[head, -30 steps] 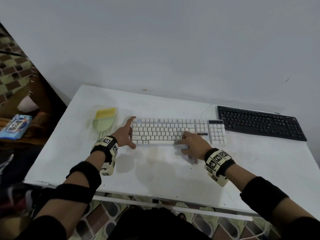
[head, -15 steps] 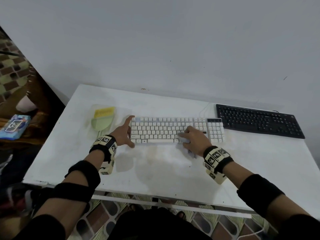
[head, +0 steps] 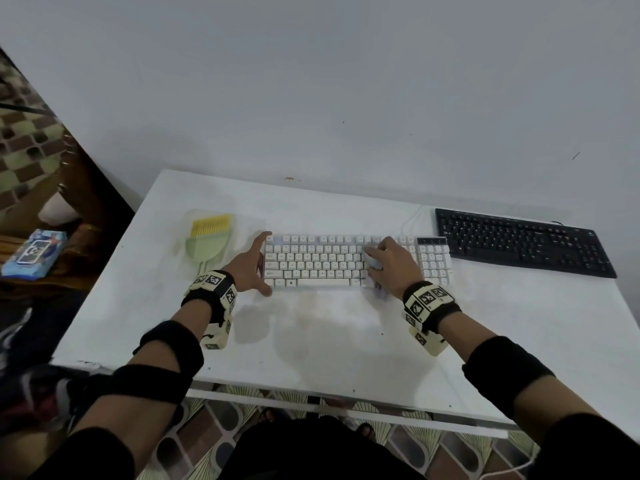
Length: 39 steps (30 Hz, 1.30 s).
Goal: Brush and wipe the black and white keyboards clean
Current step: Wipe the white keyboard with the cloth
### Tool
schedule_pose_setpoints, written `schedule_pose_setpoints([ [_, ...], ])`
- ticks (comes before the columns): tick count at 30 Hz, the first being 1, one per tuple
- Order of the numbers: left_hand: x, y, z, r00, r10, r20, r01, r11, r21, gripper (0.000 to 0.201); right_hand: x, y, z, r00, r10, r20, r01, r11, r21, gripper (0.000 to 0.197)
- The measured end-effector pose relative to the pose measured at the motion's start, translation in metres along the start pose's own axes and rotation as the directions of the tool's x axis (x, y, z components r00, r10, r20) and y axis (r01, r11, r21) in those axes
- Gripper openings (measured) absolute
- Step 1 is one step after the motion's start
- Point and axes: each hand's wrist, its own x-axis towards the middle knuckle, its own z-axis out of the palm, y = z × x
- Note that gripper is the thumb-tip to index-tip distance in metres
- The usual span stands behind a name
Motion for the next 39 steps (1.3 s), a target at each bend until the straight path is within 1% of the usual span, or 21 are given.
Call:
schedule_pose_setpoints([
  [3,0.0,0.001,0.0,1.0,0.001,0.006,-0.001,1.0,0.011,0.143,-0.014,0.002,-0.001,0.996,-0.032,0.082,0.03,0.999,0.023,0.033],
  [5,-0.001,0.002,-0.001,1.0,0.003,0.006,-0.003,1.0,0.016,0.144,-0.02,0.004,-0.005,0.988,-0.054,0.142,0.056,0.998,-0.013,0.02],
  [6,-0.002,0.002,-0.001,1.0,0.001,0.005,-0.001,1.0,0.017,0.144,-0.019,0.005,-0.007,0.984,-0.059,0.166,0.066,0.997,-0.042,0.018],
  [7,-0.002,0.002,-0.002,1.0,0.0,0.006,0.0,1.0,0.019,0.144,-0.017,0.006,-0.009,0.983,-0.056,0.173,0.067,0.996,-0.057,0.023],
  [8,-0.003,0.003,-0.002,1.0,0.002,0.008,-0.002,1.0,0.019,0.144,-0.013,0.008,-0.01,0.988,-0.046,0.144,0.052,0.998,-0.041,0.026],
  [11,-0.002,0.005,-0.001,1.0,0.001,0.01,-0.001,1.0,0.018,0.143,0.002,0.01,-0.016,0.997,0.036,-0.069,-0.029,0.996,0.089,0.017],
  [12,-0.002,0.005,-0.002,1.0,-0.001,0.007,0.001,1.0,0.018,0.143,0.006,0.01,-0.015,0.992,0.064,-0.104,-0.053,0.993,0.105,0.024],
  [14,-0.002,0.004,-0.001,1.0,-0.005,0.004,0.004,1.0,0.018,0.143,0.008,0.01,-0.009,0.991,0.079,-0.111,-0.069,0.994,0.085,0.032],
  [16,-0.002,0.004,-0.001,1.0,-0.005,0.004,0.005,1.0,0.022,0.143,0.001,0.007,0.0,0.995,0.044,-0.09,-0.039,0.997,0.059,0.036],
  [18,-0.002,0.004,-0.001,1.0,-0.002,0.007,0.002,1.0,0.023,0.143,-0.012,0.006,0.007,1.0,0.016,-0.024,-0.015,0.999,0.049,0.035],
  [21,-0.002,0.003,-0.002,1.0,-0.001,0.006,0.001,1.0,0.023,0.144,-0.024,0.01,0.006,0.997,-0.034,0.074,0.033,0.999,0.016,0.027],
  [23,-0.002,0.004,-0.001,1.0,-0.003,0.005,0.003,1.0,0.023,0.144,-0.021,0.014,-0.003,0.989,-0.053,0.135,0.059,0.998,-0.037,0.032],
  [24,-0.003,0.004,-0.001,1.0,-0.003,0.007,0.003,1.0,0.021,0.144,-0.018,0.016,-0.008,0.991,-0.044,0.126,0.048,0.998,-0.035,0.035],
  [25,-0.003,0.005,-0.001,1.0,-0.003,0.009,0.003,1.0,0.018,0.143,-0.012,0.018,-0.013,0.998,-0.015,0.068,0.015,1.0,-0.006,0.032],
  [27,-0.004,0.006,-0.001,1.0,-0.006,0.008,0.005,1.0,0.017,0.143,-0.001,0.02,-0.024,0.993,0.08,-0.09,-0.074,0.995,0.069,0.016],
  [28,-0.004,0.006,-0.002,1.0,-0.008,0.005,0.008,1.0,0.02,0.143,0.005,0.02,-0.026,0.983,0.12,-0.138,-0.109,0.991,0.082,0.02],
  [30,-0.005,0.007,-0.001,1.0,-0.01,0.002,0.01,1.0,0.027,0.143,0.012,0.018,-0.024,0.981,0.145,-0.129,-0.139,0.989,0.055,0.026],
  [33,-0.006,0.009,-0.001,1.0,-0.008,0.007,0.008,1.0,0.015,0.141,0.008,0.012,-0.016,0.991,0.086,-0.1,-0.085,0.996,0.015,0.027],
  [35,-0.007,0.009,-0.002,1.0,-0.008,0.008,0.008,1.0,0.008,0.141,-0.005,0.011,-0.009,0.996,0.003,-0.088,-0.002,1.0,0.012,0.029],
  [37,-0.007,0.009,-0.002,1.0,-0.003,0.006,0.003,1.0,0.013,0.141,-0.02,0.013,-0.004,0.996,-0.079,-0.038,0.081,0.996,0.044,0.032],
  [39,-0.007,0.009,-0.002,1.0,-0.001,0.007,0.001,1.0,0.009,0.141,-0.031,0.018,-0.003,0.992,-0.118,0.041,0.116,0.991,0.059,0.031],
])
